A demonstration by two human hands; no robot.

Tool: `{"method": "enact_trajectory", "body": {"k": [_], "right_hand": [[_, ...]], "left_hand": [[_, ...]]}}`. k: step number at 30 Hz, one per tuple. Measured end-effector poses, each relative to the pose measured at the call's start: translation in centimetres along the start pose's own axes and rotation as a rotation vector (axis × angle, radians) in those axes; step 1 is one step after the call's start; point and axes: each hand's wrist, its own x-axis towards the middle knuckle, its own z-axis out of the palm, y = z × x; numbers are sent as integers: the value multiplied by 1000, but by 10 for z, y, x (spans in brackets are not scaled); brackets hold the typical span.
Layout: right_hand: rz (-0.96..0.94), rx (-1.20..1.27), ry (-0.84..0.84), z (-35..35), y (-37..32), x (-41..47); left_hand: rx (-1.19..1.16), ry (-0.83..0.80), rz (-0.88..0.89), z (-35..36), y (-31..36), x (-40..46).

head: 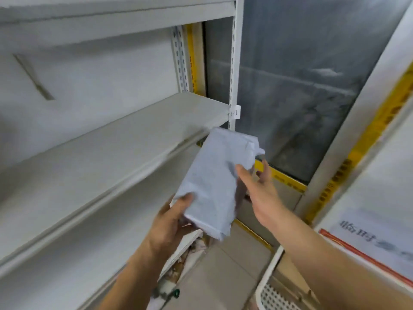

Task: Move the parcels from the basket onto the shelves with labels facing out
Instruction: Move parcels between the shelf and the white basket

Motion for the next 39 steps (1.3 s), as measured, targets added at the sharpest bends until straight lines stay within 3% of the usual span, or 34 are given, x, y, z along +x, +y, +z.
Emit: {"method": "enact_trajectory", "body": {"k": [5,12,17,30,39], "right_hand": [[85,-9,-16,-46,33,-37],[80,72,248,-120,69,-75],[106,100,335,-157,95,-106],[281,184,459,-299,158,-186],[350,342,637,-411,197,-220]], "left_hand": [[7,-229,-31,37,-39,31],[291,-506,-214,74,-81,54],[403,-646,-255,114,-103,59],[569,-746,-572,215,-245,21],[639,-784,-765,289,-357,20]]}}
